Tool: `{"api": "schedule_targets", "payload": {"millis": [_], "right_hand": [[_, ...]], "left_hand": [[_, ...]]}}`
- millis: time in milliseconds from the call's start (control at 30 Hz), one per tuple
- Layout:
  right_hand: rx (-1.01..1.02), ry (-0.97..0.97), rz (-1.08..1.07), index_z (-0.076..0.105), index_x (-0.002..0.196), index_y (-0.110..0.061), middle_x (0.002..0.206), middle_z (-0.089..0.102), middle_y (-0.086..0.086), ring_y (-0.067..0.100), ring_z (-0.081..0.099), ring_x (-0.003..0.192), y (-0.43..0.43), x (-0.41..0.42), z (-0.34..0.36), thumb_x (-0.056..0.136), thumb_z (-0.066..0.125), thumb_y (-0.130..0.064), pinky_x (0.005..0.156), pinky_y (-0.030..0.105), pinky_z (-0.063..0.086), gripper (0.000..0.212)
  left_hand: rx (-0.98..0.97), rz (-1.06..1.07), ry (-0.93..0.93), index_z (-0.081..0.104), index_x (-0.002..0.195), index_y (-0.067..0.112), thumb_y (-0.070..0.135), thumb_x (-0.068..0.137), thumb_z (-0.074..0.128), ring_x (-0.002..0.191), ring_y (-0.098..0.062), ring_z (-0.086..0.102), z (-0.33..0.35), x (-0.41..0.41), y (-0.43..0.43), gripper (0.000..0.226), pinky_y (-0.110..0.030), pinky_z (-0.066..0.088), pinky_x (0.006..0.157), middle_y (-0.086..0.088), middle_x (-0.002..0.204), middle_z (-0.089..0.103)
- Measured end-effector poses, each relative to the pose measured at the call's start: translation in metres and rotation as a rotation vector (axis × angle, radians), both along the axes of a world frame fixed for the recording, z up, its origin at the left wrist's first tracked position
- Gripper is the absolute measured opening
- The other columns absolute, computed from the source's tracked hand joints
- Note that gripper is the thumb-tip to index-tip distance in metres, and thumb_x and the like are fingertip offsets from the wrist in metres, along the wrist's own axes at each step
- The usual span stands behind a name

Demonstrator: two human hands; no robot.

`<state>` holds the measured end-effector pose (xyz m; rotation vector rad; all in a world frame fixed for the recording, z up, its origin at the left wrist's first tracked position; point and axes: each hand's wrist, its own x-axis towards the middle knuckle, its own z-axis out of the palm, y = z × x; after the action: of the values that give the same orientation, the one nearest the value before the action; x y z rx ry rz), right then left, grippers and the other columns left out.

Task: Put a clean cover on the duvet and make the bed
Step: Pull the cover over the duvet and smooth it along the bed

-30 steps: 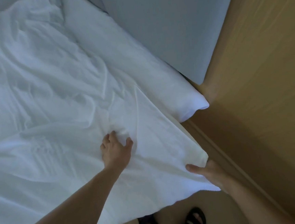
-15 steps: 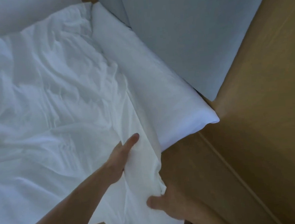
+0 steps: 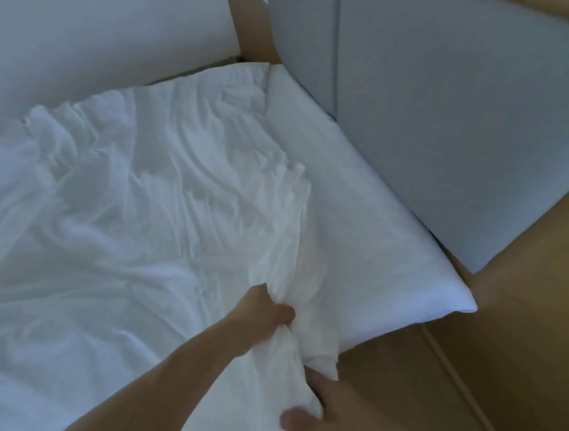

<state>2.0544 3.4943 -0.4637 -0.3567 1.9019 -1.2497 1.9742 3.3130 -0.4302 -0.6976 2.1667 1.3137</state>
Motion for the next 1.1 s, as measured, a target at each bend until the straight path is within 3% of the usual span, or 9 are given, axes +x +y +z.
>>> {"api": "schedule_targets", "payload": {"millis": [100, 200, 433, 500, 600, 733, 833, 933, 1100], "right_hand": [[-0.005, 0.111, -0.163, 0.062, 0.116, -0.055, 0.11, 0.068, -0.016, 0.0, 0.062, 0.101, -0.027, -0.02, 0.023, 0.075, 0.057, -0.079, 0.088, 0.017, 0.048, 0.048], [0.047, 0.226, -0.301, 0.059, 0.112, -0.048, 0.113, 0.06, -0.019, -0.002, 0.054, 0.108, -0.085, -0.038, 0.036, 0.088, 0.061, -0.057, 0.084, 0.012, 0.038, 0.026], [0.232, 0.334, -0.239, 0.027, 0.154, -0.03, 0.156, 0.034, -0.007, 0.014, 0.032, 0.143, -0.27, -0.082, 0.055, 0.093, 0.055, -0.056, 0.115, 0.036, 0.029, 0.072], [0.264, 0.369, -0.175, 0.023, 0.155, -0.029, 0.159, 0.029, -0.005, 0.016, 0.028, 0.146, -0.324, -0.085, 0.056, 0.094, 0.056, -0.054, 0.118, 0.04, 0.027, 0.074], [0.287, 0.414, -0.074, 0.021, 0.156, -0.029, 0.16, 0.026, -0.004, 0.016, 0.025, 0.147, -0.39, -0.085, 0.052, 0.095, 0.056, -0.051, 0.117, 0.041, 0.028, 0.074], [0.336, 0.459, 0.06, 0.021, 0.156, -0.03, 0.16, 0.024, -0.006, 0.015, 0.024, 0.146, -0.449, -0.083, 0.044, 0.095, 0.056, -0.051, 0.116, 0.039, 0.03, 0.072], [0.374, 0.483, 0.173, 0.021, 0.156, -0.03, 0.161, 0.021, -0.006, 0.015, 0.022, 0.147, -0.474, -0.081, 0.035, 0.096, 0.055, -0.05, 0.115, 0.038, 0.029, 0.072], [0.406, 0.512, 0.305, 0.019, 0.156, -0.03, 0.163, 0.016, -0.007, 0.014, 0.015, 0.149, -0.488, -0.092, 0.028, 0.097, 0.053, -0.049, 0.12, 0.036, 0.023, 0.072], [0.486, 0.622, 0.412, 0.017, 0.157, -0.027, 0.164, 0.013, -0.005, 0.015, 0.009, 0.151, -0.501, -0.146, 0.022, 0.101, 0.049, -0.042, 0.122, 0.034, 0.016, 0.067]], "left_hand": [[-0.047, -0.085, 0.13, 0.066, 0.098, 0.011, 0.009, 0.075, 0.069, 0.087, -0.021, 0.068, 0.035, -0.012, -0.064, 0.024, -0.033, 0.058, 0.076, -0.005, 0.094, 0.071], [-0.09, -0.138, 0.193, 0.064, 0.096, 0.014, 0.005, 0.082, 0.064, 0.079, -0.015, 0.064, 0.061, -0.011, -0.137, 0.017, -0.024, 0.05, 0.064, 0.002, 0.088, 0.069], [-0.206, -0.07, 0.162, 0.067, 0.099, 0.019, 0.008, 0.078, 0.058, 0.077, -0.034, 0.069, 0.087, 0.058, -0.391, 0.025, -0.046, 0.056, 0.067, -0.01, 0.091, 0.074], [-0.312, 0.04, 0.149, 0.067, 0.098, 0.016, 0.006, 0.082, 0.059, 0.074, -0.031, 0.067, 0.093, 0.086, -0.469, 0.021, -0.036, 0.053, 0.063, -0.011, 0.086, 0.071], [-0.563, 0.228, 0.142, 0.067, 0.098, 0.01, 0.015, 0.083, 0.067, 0.087, -0.033, 0.064, 0.102, 0.127, -0.585, 0.015, -0.035, 0.044, 0.071, -0.016, 0.094, 0.069], [-0.887, 0.51, 0.057, 0.056, 0.123, 0.003, 0.023, 0.09, 0.068, 0.114, -0.044, 0.055, 0.101, 0.181, -0.703, 0.04, -0.044, 0.043, 0.09, -0.027, 0.124, 0.059], [-0.993, 0.644, -0.119, 0.046, 0.133, 0.008, 0.018, 0.087, 0.066, 0.122, -0.045, 0.049, 0.081, 0.214, -0.723, 0.052, -0.052, 0.042, 0.1, -0.024, 0.131, 0.05], [-0.924, 0.53, -0.202, 0.039, 0.144, 0.013, 0.042, 0.084, 0.071, 0.129, -0.039, 0.045, 0.054, 0.209, -0.686, 0.074, -0.05, 0.043, 0.102, -0.019, 0.139, 0.046], [-0.715, 0.261, -0.002, 0.028, 0.154, 0.022, 0.057, 0.088, 0.062, 0.143, -0.026, 0.03, 0.014, 0.15, -0.601, 0.082, -0.041, 0.032, 0.114, -0.004, 0.157, 0.031]]}}
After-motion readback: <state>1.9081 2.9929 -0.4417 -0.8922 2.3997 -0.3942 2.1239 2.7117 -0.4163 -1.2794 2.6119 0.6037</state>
